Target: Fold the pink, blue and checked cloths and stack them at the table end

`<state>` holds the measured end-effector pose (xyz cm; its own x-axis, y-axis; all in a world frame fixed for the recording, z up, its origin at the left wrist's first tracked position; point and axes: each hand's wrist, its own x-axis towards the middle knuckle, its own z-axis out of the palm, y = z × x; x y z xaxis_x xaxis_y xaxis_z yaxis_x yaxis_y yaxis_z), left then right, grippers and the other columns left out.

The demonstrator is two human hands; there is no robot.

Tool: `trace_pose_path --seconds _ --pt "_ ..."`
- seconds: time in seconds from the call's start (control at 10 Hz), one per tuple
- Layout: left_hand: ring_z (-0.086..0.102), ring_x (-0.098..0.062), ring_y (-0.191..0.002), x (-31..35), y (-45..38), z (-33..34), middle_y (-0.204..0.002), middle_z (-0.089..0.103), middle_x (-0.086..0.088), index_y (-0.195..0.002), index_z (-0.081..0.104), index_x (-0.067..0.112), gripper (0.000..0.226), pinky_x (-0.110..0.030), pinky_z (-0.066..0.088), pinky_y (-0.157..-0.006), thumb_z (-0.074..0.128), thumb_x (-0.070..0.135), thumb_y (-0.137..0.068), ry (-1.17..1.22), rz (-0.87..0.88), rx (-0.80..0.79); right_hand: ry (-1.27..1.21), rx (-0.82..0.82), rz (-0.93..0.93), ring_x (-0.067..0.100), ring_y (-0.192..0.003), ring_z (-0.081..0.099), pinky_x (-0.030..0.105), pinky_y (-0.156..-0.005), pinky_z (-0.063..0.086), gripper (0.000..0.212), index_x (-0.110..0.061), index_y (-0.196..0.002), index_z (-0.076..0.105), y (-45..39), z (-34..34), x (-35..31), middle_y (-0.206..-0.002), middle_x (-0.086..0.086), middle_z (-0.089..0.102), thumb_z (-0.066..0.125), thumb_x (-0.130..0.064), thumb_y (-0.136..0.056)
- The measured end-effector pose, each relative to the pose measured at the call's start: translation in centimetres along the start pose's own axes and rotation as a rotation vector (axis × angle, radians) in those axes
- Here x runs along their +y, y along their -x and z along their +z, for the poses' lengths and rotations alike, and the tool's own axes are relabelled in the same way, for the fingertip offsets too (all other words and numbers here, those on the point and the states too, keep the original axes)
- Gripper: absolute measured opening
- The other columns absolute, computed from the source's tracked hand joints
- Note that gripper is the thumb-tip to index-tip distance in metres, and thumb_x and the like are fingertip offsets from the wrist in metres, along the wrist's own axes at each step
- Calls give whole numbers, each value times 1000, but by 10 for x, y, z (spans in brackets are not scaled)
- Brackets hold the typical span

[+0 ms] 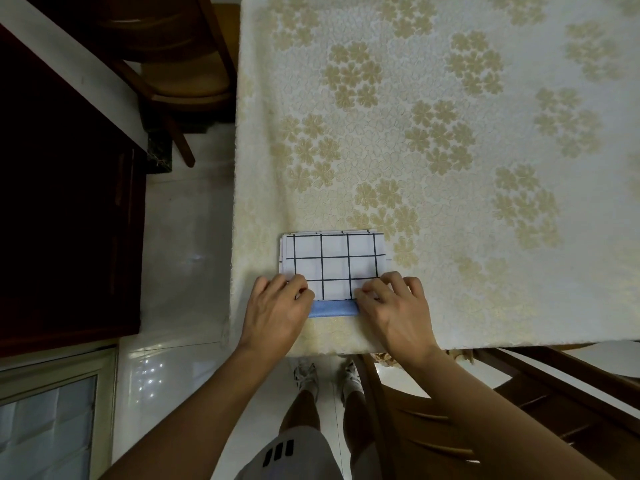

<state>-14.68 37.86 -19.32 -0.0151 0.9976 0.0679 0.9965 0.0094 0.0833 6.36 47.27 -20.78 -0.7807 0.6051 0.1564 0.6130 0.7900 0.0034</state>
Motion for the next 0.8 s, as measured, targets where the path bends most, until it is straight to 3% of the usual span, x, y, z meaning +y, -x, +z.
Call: trace_pose_path --seconds 0.2,0.7,0.8 --pt "48 -18 -70 1 -1 2 -80 56 2 -70 61 18 17 -33 25 -68 74 9 -77 5 1 36 -15 3 -1 26 -93 58 39 -77 34 27 -18 -99 74 1 1 2 -98 -1 68 80 -15 -72" --pt "51 -18 -73 2 1 4 -82 55 3 -74 63 20 16 -34 29 -69 76 10 -76 22 -52 -50 -16 -59 24 28 -93 60 40 -77 38 34 -17 -102 73 0 -2 0 -100 1 68 81 -15 -70" --pt "54 -18 -74 4 3 -1 -88 57 2 -81 66 19 8 -34 34 -69 74 18 -81 71 -78 -16 -46 -60 30 28 -96 60 40 -79 39 37 -18 -107 72 1 -6 1 -104 1 68 82 -18 -72"
